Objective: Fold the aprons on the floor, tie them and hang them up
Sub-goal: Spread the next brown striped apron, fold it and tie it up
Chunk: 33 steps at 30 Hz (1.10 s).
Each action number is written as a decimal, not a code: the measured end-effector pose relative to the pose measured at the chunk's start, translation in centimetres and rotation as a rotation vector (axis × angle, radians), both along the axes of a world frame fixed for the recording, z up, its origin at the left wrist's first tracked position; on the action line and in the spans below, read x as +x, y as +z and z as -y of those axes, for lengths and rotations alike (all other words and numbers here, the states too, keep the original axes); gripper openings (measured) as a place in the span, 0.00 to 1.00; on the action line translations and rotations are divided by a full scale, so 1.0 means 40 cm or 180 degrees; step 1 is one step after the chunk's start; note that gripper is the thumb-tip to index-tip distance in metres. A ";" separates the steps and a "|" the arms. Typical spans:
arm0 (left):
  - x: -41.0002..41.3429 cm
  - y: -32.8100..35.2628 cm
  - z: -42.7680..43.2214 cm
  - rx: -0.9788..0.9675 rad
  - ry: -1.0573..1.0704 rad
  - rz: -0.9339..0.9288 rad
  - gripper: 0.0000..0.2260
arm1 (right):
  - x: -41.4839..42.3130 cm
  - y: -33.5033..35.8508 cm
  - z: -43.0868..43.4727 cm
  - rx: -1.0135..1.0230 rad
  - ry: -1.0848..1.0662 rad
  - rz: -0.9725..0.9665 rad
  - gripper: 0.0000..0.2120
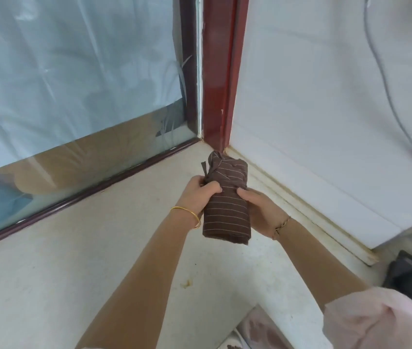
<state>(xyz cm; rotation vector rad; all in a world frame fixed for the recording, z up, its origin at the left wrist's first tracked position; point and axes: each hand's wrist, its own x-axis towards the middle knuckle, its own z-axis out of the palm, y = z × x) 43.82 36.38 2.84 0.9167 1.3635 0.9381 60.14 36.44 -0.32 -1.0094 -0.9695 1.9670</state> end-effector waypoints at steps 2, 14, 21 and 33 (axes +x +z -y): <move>0.034 0.070 -0.031 0.0148 -0.0326 0.0315 0.09 | 0.049 0.089 -0.008 0.0315 -0.0328 0.0115 0.25; 0.338 0.575 -0.155 0.1100 -0.0999 0.0695 0.04 | 0.341 0.578 0.060 0.1826 -0.1944 0.0865 0.15; 0.471 0.763 -0.168 0.1707 -0.1467 0.0443 0.04 | 0.463 0.732 0.074 0.2470 -0.2172 0.1396 0.20; 0.584 0.998 -0.191 0.2461 -0.1226 0.0328 0.05 | 0.528 0.927 0.062 0.3283 -0.2900 0.1594 0.20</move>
